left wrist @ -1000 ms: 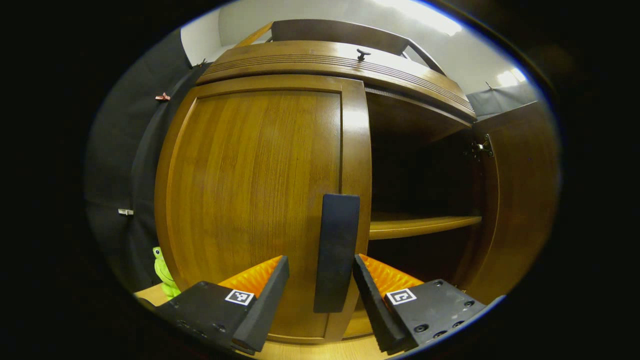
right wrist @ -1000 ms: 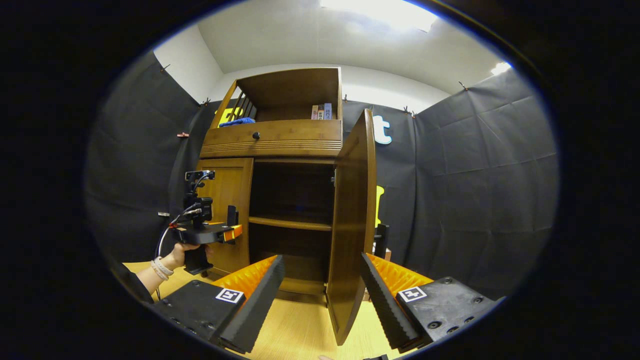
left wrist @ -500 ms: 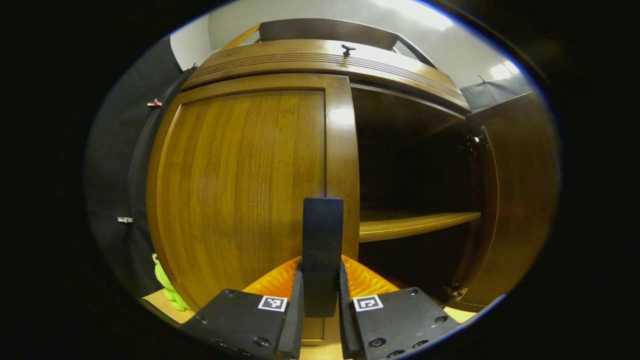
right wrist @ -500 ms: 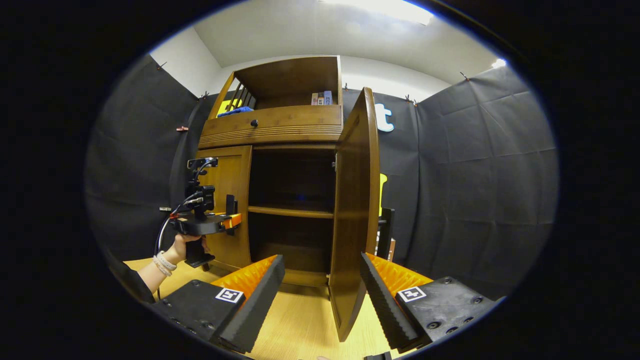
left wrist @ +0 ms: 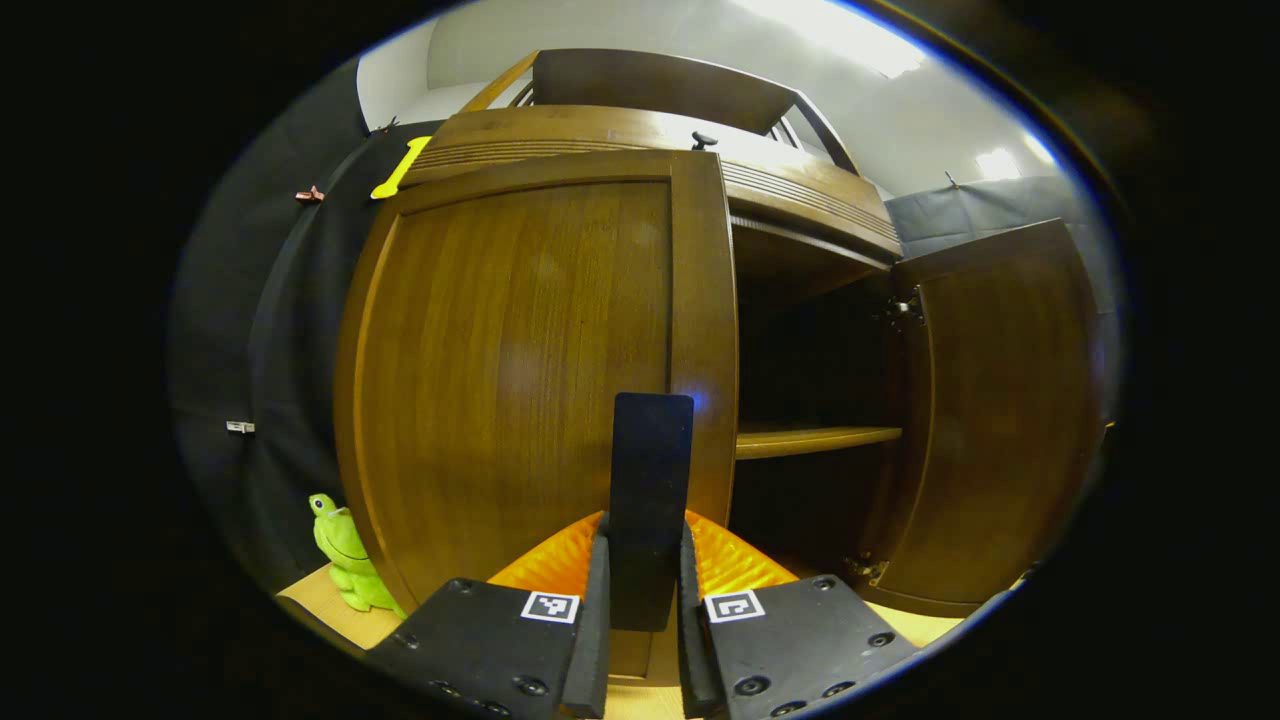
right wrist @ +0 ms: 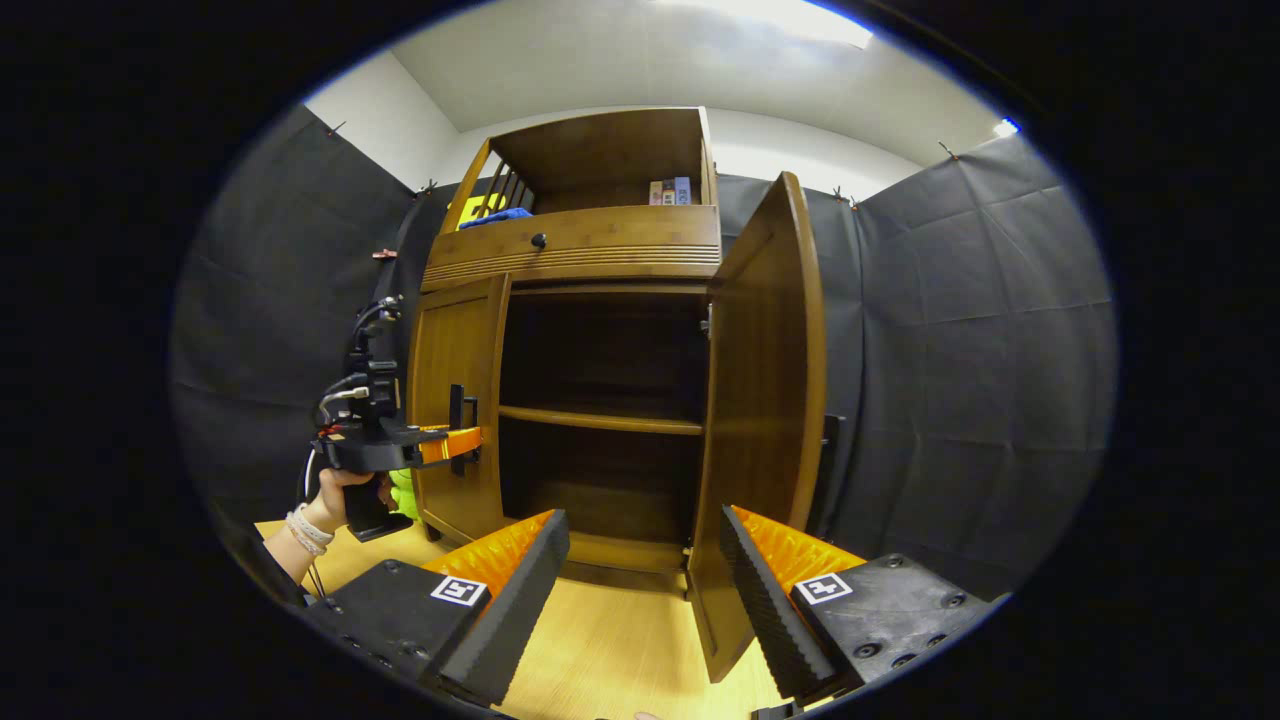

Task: Open the right door of the double-door shoe cabinet with the right hand, and open the left door with the left hand.

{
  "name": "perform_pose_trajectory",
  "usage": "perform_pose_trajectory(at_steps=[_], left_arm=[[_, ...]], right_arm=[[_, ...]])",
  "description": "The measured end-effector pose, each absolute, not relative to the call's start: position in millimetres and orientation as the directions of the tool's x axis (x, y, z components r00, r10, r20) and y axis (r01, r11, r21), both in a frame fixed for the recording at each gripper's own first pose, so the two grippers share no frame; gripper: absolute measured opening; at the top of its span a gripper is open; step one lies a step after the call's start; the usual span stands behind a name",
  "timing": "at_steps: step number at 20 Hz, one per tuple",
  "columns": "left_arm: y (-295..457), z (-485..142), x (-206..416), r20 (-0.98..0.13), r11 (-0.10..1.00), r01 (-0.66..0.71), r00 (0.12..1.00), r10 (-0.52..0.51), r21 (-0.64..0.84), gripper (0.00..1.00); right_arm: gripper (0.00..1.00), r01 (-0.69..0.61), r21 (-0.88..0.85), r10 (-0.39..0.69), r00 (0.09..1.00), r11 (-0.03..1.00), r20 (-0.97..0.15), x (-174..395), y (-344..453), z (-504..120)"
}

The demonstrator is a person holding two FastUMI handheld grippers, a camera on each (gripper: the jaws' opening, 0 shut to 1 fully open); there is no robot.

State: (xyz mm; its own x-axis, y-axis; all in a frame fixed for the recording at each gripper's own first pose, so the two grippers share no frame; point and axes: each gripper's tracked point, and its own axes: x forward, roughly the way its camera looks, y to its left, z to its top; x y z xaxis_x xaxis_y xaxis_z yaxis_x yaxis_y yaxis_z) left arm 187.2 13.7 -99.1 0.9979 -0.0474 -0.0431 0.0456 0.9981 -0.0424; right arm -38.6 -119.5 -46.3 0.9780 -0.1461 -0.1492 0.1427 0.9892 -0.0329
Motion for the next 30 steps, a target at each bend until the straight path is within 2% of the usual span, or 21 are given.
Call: perform_pose_trajectory(at_steps=[1,6,12,16,19,24,26,30], left_arm=[[17.5,-100.0,175.8,-0.052,0.998,0.049,0.997,-0.051,-0.042,0.3],[39.8,-95.2,125.4,-0.079,0.997,0.05,0.995,-0.055,-0.062,0.32],[71.9,-88.6,80.4,-0.08,0.999,-0.015,0.997,0.012,-0.037,0.31],[87.0,-88.7,65.6,-0.082,0.998,-0.057,0.995,0.056,-0.01,0.27],[92.9,-93.4,59.8,-0.093,0.998,-0.066,0.993,0.066,0.003,0.28],[101.9,-98.9,51.3,-0.135,0.995,-0.047,0.99,0.035,-0.085,0.29],[111.3,-96.8,44.1,-0.127,0.995,-0.07,0.99,0.062,-0.067,0.29],[138.4,-93.8,29.9,-0.091,0.99,-0.144,0.985,0.144,0.001,0.21]], right_arm=[[0.96,0.131,-0.03,-0.134,0.978,0.991,-0.159,-38.1,-114.1,-47.4],[0.96,0.09,-0.024,-0.093,0.985,0.996,-0.145,-41.7,-87.0,-36.9],[0.96,0.048,-0.011,-0.049,0.988,0.999,-0.146,-42.8,-60.1,-36.0],[0.96,0.021,-0.016,-0.023,0.989,1.0,-0.148,-42.0,-48.8,-36.9],[0.96,0.027,-0.018,-0.029,0.988,0.999,-0.149,-39.7,-51.0,-39.3],[0.96,0.025,0.022,-0.021,0.985,0.999,-0.169,-33.9,-52.0,-47.3],[0.96,0.02,0.027,-0.015,0.984,0.999,-0.176,-30.5,-50.2,-51.7],[0.96,0.005,0.043,0.003,0.983,0.999,-0.185,-18.8,-41.0,-58.0]])
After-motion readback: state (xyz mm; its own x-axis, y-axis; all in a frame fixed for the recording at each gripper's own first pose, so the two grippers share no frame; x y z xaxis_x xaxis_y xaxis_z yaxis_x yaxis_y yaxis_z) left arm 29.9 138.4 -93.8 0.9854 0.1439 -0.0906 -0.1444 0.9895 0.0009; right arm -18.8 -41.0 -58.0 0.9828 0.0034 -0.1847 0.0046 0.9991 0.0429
